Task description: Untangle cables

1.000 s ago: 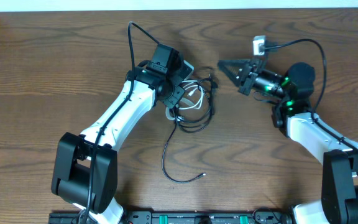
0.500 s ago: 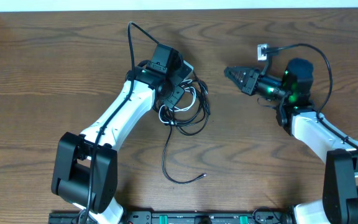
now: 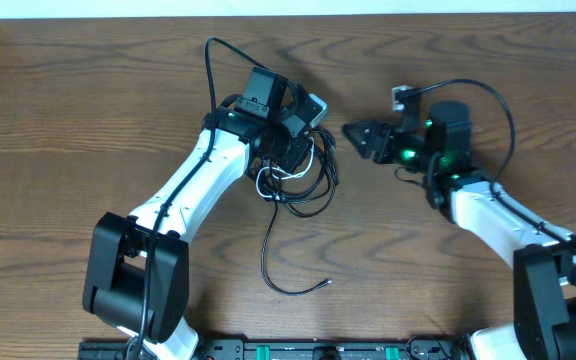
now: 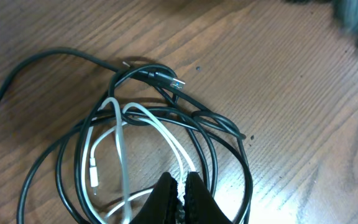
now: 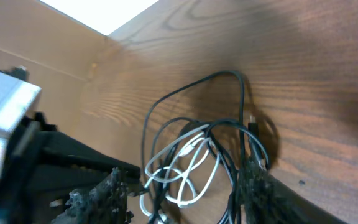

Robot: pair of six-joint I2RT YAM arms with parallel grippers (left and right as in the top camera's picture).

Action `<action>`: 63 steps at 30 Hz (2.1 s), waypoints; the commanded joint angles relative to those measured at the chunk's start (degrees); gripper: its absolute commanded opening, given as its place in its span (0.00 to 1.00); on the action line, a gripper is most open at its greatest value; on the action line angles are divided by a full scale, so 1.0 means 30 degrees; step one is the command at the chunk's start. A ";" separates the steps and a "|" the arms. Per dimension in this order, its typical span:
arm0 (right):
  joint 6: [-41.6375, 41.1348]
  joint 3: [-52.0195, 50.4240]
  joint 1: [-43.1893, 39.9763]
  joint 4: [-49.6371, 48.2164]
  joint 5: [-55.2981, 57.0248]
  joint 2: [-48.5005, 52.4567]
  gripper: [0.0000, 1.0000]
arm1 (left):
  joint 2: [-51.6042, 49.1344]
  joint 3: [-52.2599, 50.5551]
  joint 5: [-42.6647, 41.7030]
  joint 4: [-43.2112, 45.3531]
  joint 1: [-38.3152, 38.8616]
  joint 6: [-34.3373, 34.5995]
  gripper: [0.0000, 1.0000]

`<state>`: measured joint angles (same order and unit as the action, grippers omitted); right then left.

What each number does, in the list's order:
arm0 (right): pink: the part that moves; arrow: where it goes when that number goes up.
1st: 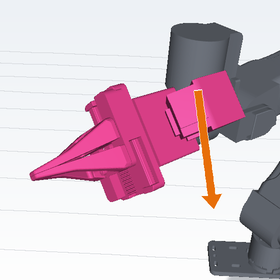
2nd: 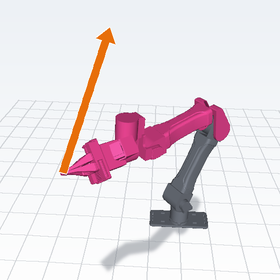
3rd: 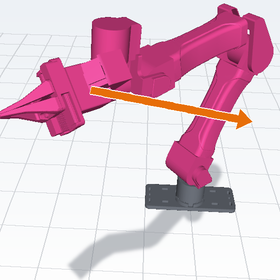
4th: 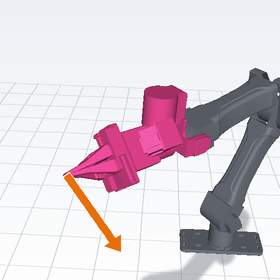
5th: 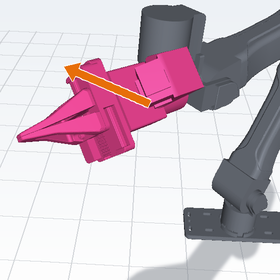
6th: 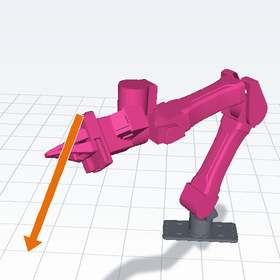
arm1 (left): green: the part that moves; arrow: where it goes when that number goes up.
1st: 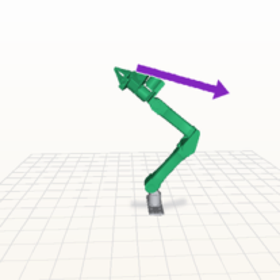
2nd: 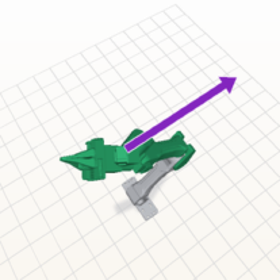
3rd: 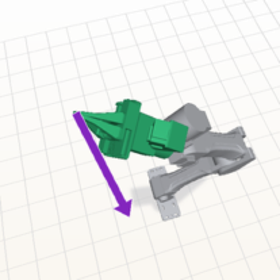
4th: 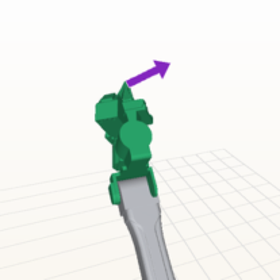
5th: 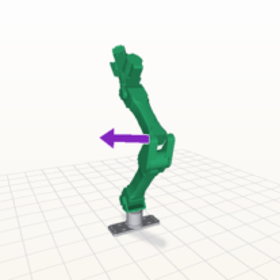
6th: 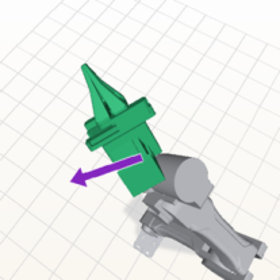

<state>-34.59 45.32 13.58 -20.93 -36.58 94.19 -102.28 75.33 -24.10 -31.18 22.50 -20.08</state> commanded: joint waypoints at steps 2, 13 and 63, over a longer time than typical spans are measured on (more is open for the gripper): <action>0.0335 0.0175 0.1537 0.0284 0.4269 -0.0291 0.62 | -0.0051 -0.0029 0.0823 0.0007 -0.0109 0.0168 0.08; -0.1763 0.0182 0.3774 -0.0197 0.8364 0.1239 0.59 | -0.0153 -0.0036 0.7766 0.0197 -0.0197 0.0729 0.11; -0.0007 0.0189 0.0984 0.4204 0.3854 -0.1858 0.01 | -0.0160 -0.0036 0.4816 0.0991 -0.0299 0.1231 0.38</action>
<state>-35.81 45.58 18.39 -9.43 -23.40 92.68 -102.28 75.33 -3.40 -28.14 21.85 -17.26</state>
